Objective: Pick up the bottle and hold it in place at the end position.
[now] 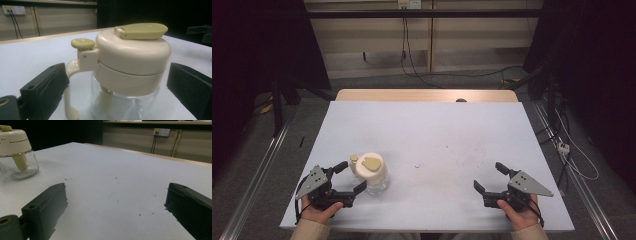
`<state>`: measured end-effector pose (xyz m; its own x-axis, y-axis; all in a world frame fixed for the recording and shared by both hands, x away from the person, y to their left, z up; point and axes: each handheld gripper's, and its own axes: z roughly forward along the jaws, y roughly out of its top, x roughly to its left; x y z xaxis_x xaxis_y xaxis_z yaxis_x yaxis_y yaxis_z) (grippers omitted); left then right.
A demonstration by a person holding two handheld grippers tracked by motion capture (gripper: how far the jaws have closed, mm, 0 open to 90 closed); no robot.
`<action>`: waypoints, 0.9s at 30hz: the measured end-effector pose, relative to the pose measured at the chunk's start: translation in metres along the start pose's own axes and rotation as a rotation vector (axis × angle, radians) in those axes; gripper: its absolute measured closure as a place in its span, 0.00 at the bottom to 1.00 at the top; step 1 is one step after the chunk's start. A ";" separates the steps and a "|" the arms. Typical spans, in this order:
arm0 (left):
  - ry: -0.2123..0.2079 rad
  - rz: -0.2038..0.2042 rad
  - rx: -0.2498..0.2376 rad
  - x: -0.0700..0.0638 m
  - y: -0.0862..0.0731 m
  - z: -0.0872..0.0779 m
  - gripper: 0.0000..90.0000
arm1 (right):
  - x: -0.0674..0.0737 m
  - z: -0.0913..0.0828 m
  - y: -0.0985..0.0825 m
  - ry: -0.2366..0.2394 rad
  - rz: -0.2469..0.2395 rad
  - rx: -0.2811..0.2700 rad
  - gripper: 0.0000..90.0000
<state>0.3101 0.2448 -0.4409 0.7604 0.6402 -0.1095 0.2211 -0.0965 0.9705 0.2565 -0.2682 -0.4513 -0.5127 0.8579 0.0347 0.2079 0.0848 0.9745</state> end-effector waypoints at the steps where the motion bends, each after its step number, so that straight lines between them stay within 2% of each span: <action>1: 0.000 0.000 0.000 0.000 0.000 0.000 0.03 | 0.000 0.000 0.000 0.000 0.000 0.000 0.04; 10: 0.010 0.016 0.045 -0.003 0.000 0.004 0.05 | 0.000 0.000 -0.001 -0.002 0.002 0.006 0.04; 17: 0.037 0.035 0.070 -0.006 0.000 0.005 0.04 | 0.000 0.001 0.000 0.001 0.002 0.011 0.04; 24: 0.013 0.032 0.089 -0.012 -0.001 0.008 0.07 | -0.001 0.000 -0.001 -0.002 0.002 0.009 0.04; 27: 0.022 0.025 0.102 -0.011 -0.002 0.012 0.06 | 0.000 0.001 -0.001 -0.002 0.006 0.011 0.04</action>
<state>0.3085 0.2284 -0.4440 0.7531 0.6531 -0.0794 0.2636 -0.1890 0.9459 0.2576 -0.2681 -0.4521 -0.5099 0.8593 0.0400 0.2198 0.0851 0.9718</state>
